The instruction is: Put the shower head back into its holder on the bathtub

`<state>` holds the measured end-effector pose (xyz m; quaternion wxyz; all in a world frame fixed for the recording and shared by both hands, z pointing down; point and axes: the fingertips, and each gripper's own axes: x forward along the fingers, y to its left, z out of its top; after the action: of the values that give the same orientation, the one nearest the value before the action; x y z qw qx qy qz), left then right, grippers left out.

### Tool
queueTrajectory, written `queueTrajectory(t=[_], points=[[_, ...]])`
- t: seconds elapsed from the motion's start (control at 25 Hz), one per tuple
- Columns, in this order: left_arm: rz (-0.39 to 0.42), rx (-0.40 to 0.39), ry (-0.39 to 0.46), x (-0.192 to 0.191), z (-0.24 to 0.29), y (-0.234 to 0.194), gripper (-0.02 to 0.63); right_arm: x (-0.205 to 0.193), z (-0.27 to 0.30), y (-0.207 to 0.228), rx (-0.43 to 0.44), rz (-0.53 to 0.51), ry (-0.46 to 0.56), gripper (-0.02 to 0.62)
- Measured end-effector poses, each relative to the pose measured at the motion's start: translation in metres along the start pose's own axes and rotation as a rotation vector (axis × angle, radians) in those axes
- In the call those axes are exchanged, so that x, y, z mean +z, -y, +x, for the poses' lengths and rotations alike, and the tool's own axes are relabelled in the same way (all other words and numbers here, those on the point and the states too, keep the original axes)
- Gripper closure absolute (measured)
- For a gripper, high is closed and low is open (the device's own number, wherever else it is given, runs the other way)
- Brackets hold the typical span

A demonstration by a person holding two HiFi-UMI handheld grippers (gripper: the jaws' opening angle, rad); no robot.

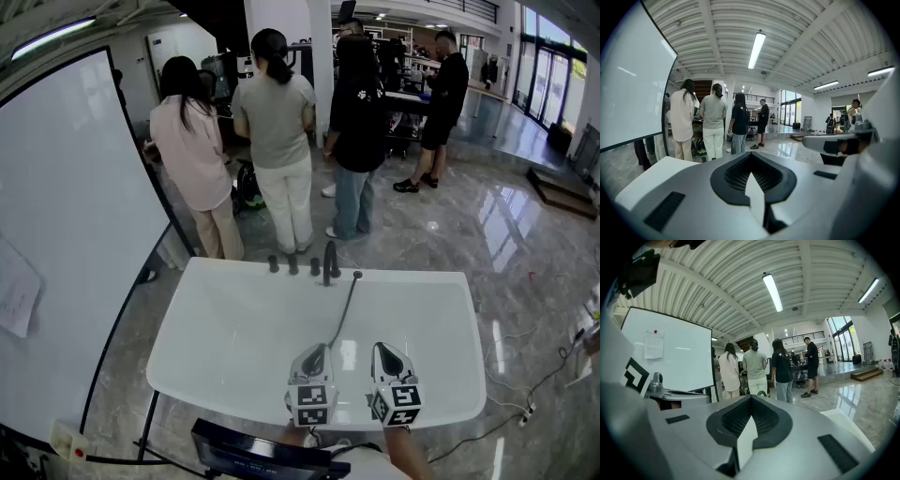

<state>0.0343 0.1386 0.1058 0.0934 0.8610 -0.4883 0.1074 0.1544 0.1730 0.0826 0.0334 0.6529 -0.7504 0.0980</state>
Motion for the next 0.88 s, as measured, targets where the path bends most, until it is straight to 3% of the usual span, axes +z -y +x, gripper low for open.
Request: queueTrajectory(t=[0.56, 0.72, 0.88], points=[[-0.001, -0.006, 0.012, 0.005, 0.0, -0.007, 0.603, 0.0, 0.006, -0.003, 0.007, 0.007, 0.002, 0.589], [-0.023, 0.005, 0.011, 0.002, -0.004, -0.013, 0.603, 0.001, 0.004, -0.012, 0.04, 0.016, 0.031, 0.589], [-0.06, 0.032, -0.015, -0.011, -0.013, -0.025, 0.603, -0.011, 0.006, -0.022, 0.088, -0.028, -0.003, 0.588]])
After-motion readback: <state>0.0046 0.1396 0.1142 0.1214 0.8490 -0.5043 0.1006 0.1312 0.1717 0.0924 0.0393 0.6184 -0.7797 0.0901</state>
